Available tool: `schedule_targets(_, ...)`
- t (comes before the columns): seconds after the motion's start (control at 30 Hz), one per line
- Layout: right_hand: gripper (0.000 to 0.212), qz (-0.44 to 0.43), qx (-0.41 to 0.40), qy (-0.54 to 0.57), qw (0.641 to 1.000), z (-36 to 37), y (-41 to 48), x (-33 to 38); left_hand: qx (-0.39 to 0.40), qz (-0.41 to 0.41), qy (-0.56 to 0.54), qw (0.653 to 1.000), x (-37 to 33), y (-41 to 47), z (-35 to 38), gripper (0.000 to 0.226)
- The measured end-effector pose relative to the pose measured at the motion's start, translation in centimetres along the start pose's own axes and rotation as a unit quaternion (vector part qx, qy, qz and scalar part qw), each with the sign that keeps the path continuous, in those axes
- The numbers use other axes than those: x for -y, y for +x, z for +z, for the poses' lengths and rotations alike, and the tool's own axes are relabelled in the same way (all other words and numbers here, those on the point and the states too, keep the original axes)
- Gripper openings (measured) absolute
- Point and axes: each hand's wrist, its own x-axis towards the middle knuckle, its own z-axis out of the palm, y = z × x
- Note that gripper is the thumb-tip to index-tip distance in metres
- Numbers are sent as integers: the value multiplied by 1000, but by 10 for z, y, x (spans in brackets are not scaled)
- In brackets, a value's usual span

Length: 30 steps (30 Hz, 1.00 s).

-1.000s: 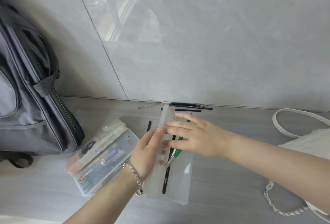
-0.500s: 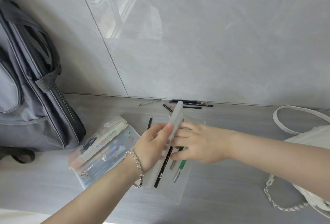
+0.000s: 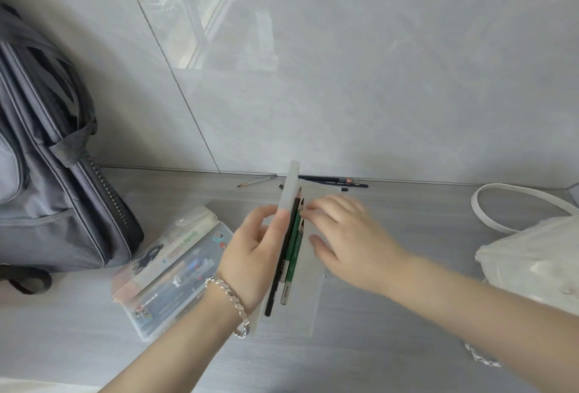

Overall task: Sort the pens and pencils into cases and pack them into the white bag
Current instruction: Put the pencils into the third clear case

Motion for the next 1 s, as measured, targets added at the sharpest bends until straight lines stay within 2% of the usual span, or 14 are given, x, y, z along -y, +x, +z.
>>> schedule_targets(0.13,45,69,-48,24,996,12,-3,20,-18,3,-6,1000,2,-4,5,15)
schedule_targets(0.23,41,84,-57,31,994,17,-1,24,-23,-9,-22,999,4,-3,5,34)
schedule_targets(0.47,37,62,-45,28,997,22,5,20,-25,-33,-50,998,7,0,3,29)
schedule_targets(0.67,35,25,-58,46,997,31,-8,26,-47,-32,-55,997,8,4,-7,37)
schedule_targets(0.83,28,53,-77,35,995,43,-16,31,-47,-25,-34,998,15,5,-9,41)
schedule_targets(1.0,27,42,-65,42,996,58,-18,37,-58,-42,-23,997,24,7,-15,31)
